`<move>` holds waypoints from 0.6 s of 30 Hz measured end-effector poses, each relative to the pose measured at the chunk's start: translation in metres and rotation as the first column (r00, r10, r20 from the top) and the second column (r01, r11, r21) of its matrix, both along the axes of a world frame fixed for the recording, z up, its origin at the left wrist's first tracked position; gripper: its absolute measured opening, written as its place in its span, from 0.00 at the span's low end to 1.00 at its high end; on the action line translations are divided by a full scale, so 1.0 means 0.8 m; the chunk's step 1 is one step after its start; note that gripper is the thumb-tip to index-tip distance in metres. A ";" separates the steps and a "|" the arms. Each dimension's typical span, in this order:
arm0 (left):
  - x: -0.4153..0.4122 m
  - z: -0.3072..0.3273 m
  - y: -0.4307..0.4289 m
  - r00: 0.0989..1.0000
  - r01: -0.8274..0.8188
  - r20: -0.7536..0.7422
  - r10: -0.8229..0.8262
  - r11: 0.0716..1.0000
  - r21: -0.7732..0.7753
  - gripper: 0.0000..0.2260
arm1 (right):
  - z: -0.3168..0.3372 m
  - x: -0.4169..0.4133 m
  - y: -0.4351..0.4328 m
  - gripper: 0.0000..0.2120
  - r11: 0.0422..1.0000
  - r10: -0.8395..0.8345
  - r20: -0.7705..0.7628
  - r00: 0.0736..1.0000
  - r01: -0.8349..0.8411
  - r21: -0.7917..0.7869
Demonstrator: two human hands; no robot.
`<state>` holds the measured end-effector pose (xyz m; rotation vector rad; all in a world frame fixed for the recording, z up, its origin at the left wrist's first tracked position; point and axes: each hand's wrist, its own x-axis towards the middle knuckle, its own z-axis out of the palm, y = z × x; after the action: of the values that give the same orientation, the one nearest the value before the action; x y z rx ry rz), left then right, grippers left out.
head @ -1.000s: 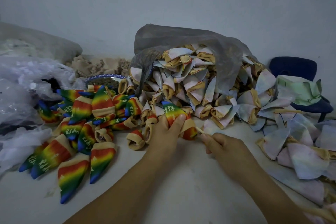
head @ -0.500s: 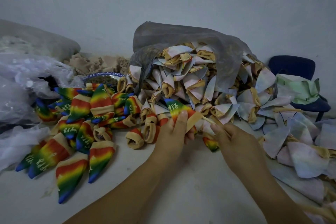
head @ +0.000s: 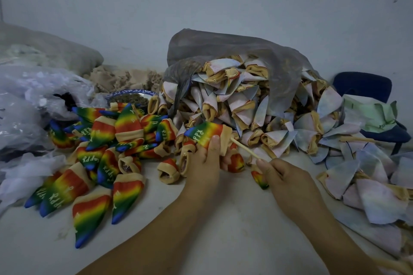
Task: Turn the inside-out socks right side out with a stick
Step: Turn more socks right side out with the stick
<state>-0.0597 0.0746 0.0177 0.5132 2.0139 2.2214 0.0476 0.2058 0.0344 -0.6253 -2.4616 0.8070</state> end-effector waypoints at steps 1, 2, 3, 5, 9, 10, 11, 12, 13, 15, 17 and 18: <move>0.000 0.000 0.000 1.000 0.012 0.005 -0.012 1.000 -0.019 0.23 | 0.000 0.000 -0.001 0.24 1.000 0.007 0.004 1.000 -0.007 -0.026; -0.001 0.000 0.000 1.000 0.024 0.003 -0.024 0.999 -0.031 0.23 | -0.001 -0.001 -0.002 0.23 0.999 0.021 0.004 1.000 -0.021 -0.051; -0.002 0.001 0.000 0.999 0.035 -0.006 -0.035 0.999 -0.040 0.24 | -0.001 -0.001 -0.003 0.22 0.997 0.035 -0.001 0.999 -0.035 -0.071; -0.002 0.005 -0.002 0.998 0.042 -0.051 -0.046 0.997 -0.064 0.25 | -0.003 -0.002 -0.005 0.22 0.995 0.056 -0.011 0.998 -0.056 -0.086; -0.003 0.011 -0.008 0.994 0.067 -0.088 -0.066 0.998 0.017 0.21 | -0.001 -0.003 0.002 0.23 0.991 0.101 0.015 0.995 -0.099 -0.089; -0.005 0.012 -0.011 0.995 0.067 -0.077 -0.063 0.997 0.049 0.21 | 0.001 -0.002 0.005 0.23 0.990 0.126 0.048 0.991 -0.122 -0.075; -0.007 0.011 -0.013 0.996 0.065 -0.066 -0.060 0.995 0.071 0.21 | 0.004 0.000 0.009 0.23 0.988 0.146 0.085 0.986 -0.141 -0.056; -0.009 0.009 -0.014 0.996 0.075 -0.055 -0.071 0.994 0.079 0.22 | 0.007 0.002 0.012 0.23 0.988 0.155 0.109 0.982 -0.151 -0.036; -0.008 0.008 -0.014 0.993 0.108 -0.044 -0.105 0.992 0.072 0.22 | 0.009 0.004 0.015 0.24 0.988 0.156 0.115 0.981 -0.155 -0.017; 0.000 0.006 -0.011 0.970 0.242 -0.034 -0.242 0.970 -0.004 0.22 | 0.011 0.006 0.019 0.26 0.987 0.151 0.099 0.984 -0.156 0.046; 0.008 0.003 -0.007 0.934 0.342 -0.081 -0.348 0.936 -0.086 0.25 | 0.011 0.006 0.018 0.26 0.982 0.146 0.072 0.987 -0.153 0.111; 0.010 0.004 -0.007 0.928 0.348 -0.103 -0.357 0.932 -0.101 0.25 | 0.009 0.006 0.016 0.26 0.983 0.139 0.051 0.989 -0.144 0.118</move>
<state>-0.0520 0.0693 0.0209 0.9371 1.8730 1.9271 0.0520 0.2183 0.0412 -0.4313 -2.5942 0.6967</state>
